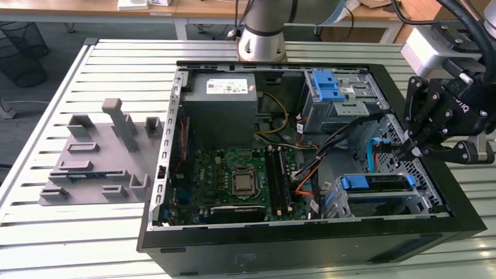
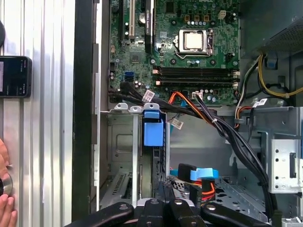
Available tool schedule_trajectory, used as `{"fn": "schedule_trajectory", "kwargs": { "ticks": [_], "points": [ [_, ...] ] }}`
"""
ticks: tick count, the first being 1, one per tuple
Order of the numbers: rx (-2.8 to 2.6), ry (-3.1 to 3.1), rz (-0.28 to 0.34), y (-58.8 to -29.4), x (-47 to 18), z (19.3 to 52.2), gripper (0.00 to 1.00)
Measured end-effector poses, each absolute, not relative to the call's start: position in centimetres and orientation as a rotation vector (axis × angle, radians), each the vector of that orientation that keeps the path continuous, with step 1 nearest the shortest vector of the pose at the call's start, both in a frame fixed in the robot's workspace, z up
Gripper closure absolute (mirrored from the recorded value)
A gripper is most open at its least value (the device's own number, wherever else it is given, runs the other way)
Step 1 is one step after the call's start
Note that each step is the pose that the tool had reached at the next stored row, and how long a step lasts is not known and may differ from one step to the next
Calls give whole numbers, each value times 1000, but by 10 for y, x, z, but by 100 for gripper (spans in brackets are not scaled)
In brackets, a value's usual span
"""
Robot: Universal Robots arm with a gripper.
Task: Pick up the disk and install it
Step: 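Insert the first disk wire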
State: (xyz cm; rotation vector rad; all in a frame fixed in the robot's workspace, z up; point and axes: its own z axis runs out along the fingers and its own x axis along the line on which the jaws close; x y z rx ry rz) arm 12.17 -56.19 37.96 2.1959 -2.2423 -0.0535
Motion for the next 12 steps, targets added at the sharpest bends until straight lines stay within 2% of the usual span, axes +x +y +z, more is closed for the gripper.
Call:
{"fn": "schedule_trajectory", "kwargs": {
  "ticks": [12],
  "points": [
    [2199,-2245,-47,-550,127,376,89]
  ]
}}
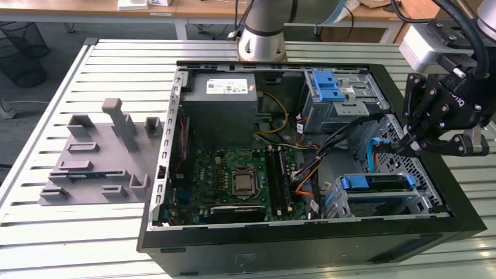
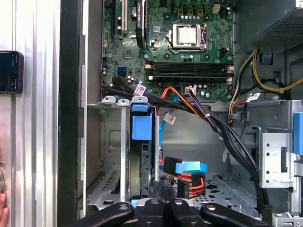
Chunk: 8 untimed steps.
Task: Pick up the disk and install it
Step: 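Insert the first disk wire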
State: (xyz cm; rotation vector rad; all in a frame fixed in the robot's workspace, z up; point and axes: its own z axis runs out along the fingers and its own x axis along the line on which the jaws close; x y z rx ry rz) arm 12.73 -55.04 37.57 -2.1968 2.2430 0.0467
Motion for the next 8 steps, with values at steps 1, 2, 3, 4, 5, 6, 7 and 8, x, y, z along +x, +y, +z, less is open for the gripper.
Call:
{"fn": "schedule_trajectory", "kwargs": {
  "ticks": [1,2,3,4,5,6,7,8],
  "points": [
    [-2197,2243,46,-550,127,376,89],
    [-2196,2243,46,-549,127,375,89],
    [-2196,2243,46,-548,127,375,89],
    [-2196,2243,45,-547,127,375,89],
    [-2196,2243,45,-544,127,375,89],
    [-2196,2242,46,-542,127,375,89],
    [-2196,2242,46,-541,127,375,89],
    [-2196,2242,46,-539,127,375,89]
  ]
}}
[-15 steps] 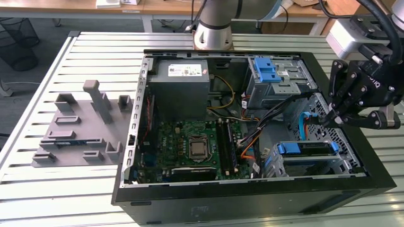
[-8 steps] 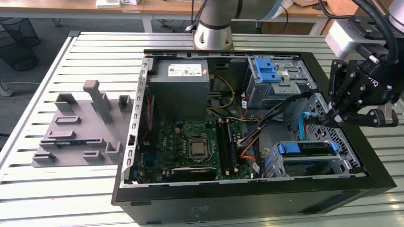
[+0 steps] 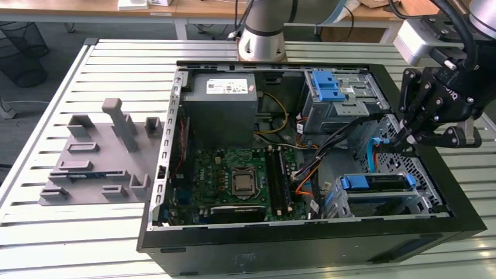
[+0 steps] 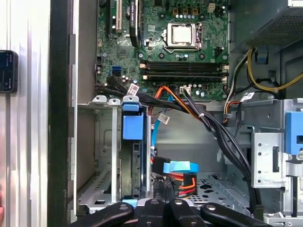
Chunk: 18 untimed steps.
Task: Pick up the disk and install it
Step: 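Insert the first disk wire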
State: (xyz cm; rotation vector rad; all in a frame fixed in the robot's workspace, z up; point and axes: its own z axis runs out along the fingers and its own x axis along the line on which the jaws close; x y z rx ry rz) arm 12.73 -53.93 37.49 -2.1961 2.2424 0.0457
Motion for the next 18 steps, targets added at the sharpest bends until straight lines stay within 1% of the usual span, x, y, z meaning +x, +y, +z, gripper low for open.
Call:
{"fn": "schedule_trajectory", "kwargs": {
  "ticks": [4,14,16,17,18],
  "points": [
    [-2196,2242,46,-535,127,375,89],
    [-2196,2242,46,-535,127,375,89],
    [-2196,2242,46,-535,127,375,89],
    [-2196,2242,46,-535,127,375,83],
    [-2196,2242,46,-535,127,375,83]
  ]
}}
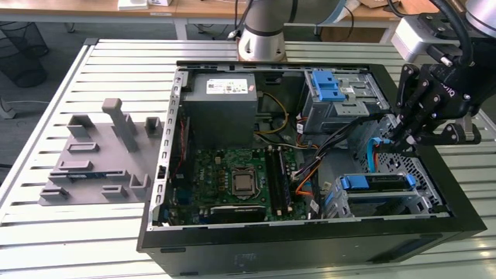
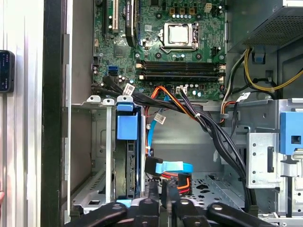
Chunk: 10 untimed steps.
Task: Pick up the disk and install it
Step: 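Insert the first disk wire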
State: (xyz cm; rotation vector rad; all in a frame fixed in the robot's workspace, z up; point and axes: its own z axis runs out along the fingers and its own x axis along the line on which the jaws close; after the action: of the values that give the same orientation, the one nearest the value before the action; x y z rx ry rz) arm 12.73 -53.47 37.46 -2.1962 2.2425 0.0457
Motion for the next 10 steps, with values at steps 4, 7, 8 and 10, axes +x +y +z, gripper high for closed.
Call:
{"fn": "schedule_trajectory", "kwargs": {
  "ticks": [4,7,8,10],
  "points": [
    [-2196,2242,46,-535,127,375,76],
    [-2196,2242,46,-535,127,375,76],
    [-2196,2242,46,-535,127,375,76],
    [-2196,2242,46,-535,127,375,76]
  ]
}}
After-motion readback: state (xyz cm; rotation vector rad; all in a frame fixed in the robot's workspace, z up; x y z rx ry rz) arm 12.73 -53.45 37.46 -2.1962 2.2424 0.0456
